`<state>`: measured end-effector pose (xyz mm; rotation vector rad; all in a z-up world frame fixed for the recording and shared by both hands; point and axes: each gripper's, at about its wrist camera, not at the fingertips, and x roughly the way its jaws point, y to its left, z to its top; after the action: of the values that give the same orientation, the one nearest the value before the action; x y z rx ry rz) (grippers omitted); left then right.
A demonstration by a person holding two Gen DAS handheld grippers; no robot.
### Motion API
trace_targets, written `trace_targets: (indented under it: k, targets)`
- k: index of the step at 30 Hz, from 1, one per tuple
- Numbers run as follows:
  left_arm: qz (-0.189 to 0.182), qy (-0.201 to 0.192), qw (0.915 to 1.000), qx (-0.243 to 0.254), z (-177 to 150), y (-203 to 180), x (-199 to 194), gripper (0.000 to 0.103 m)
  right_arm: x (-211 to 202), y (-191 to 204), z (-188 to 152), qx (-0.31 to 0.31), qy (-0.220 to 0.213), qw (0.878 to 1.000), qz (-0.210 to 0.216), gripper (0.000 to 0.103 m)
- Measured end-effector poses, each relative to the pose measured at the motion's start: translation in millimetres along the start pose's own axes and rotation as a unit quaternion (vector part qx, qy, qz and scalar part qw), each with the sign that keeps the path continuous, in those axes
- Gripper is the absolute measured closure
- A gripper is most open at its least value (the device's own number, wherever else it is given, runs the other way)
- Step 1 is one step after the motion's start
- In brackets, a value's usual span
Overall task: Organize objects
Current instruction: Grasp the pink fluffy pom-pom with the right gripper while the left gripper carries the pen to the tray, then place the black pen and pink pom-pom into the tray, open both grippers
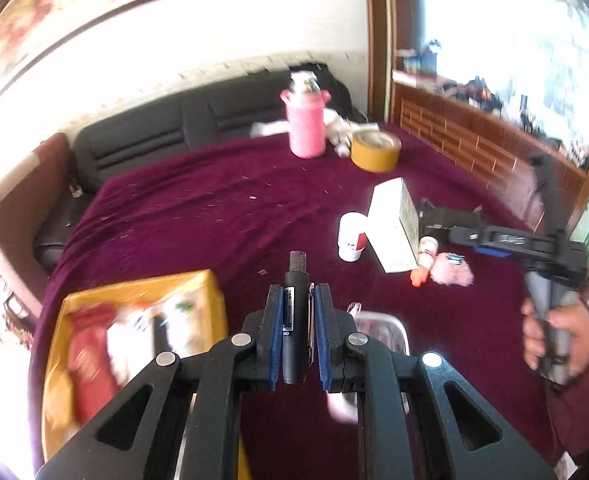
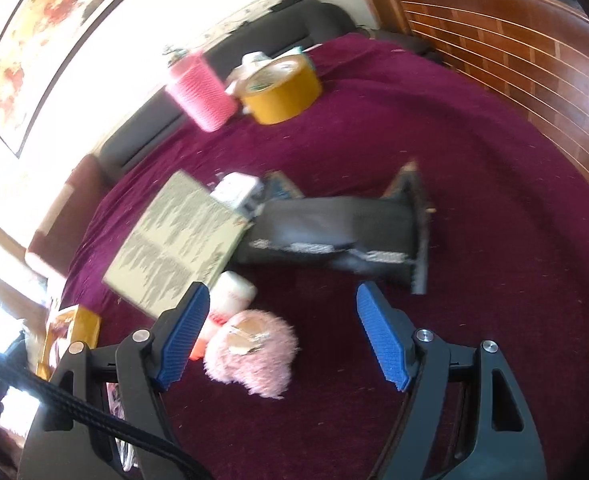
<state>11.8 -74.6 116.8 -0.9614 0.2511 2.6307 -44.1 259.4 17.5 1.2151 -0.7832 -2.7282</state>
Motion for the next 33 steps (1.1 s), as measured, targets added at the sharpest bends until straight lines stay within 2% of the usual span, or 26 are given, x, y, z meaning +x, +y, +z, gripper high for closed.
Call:
trace_targets:
  k: [4, 8, 10, 12, 13, 14, 16, 20, 26, 30, 33]
  targets:
    - [0.03, -0.031, 0.9986, -0.03, -36, 24, -44, 0.09, 7, 25, -15, -0.06, 0.014, 0.998, -0.007, 0.027]
    - [0.04, -0.03, 0.996, -0.074, -68, 53, -68, 0.09, 22, 43, -33, -0.11, 0.028, 0.992, -0.06, 0.028]
    - [0.045, -0.027, 0.9945, -0.09, -79, 66, -74, 0.09, 24, 51, -37, -0.132, 0.022, 0.987, -0.087, 0.028]
    - [0.054, -0.028, 0.9926, -0.105, -90, 77, -80, 0.09, 24, 52, -38, -0.133, 0.017, 0.987, -0.088, 0.039]
    - [0.057, -0.03, 0.9915, -0.113, -94, 81, -83, 0.09, 24, 49, -38, -0.126, 0.017, 0.988, -0.09, 0.051]
    - [0.059, -0.032, 0.9903, -0.122, -100, 87, -87, 0.09, 23, 45, -38, -0.117, 0.013, 0.989, -0.092, 0.055]
    - [0.065, -0.035, 0.9874, -0.14, -110, 97, -92, 0.09, 20, 39, -36, -0.101, 0.011, 0.991, -0.084, 0.059]
    - [0.073, -0.037, 0.9831, -0.164, -127, 115, -100, 0.09, 13, 40, -36, -0.092, 0.018, 0.992, -0.085, 0.061]
    - [0.08, -0.022, 0.9777, -0.193, -148, 137, -98, 0.09, -26, 69, -51, -0.11, 0.015, 0.993, -0.044, 0.06]
    - [0.078, -0.005, 0.974, -0.213, -161, 149, -91, 0.09, -51, 116, -65, -0.149, 0.015, 0.989, 0.008, 0.06]
    - [0.08, 0.006, 0.9731, -0.216, -165, 155, -86, 0.09, -57, 160, -84, -0.186, 0.03, 0.981, 0.042, 0.06]
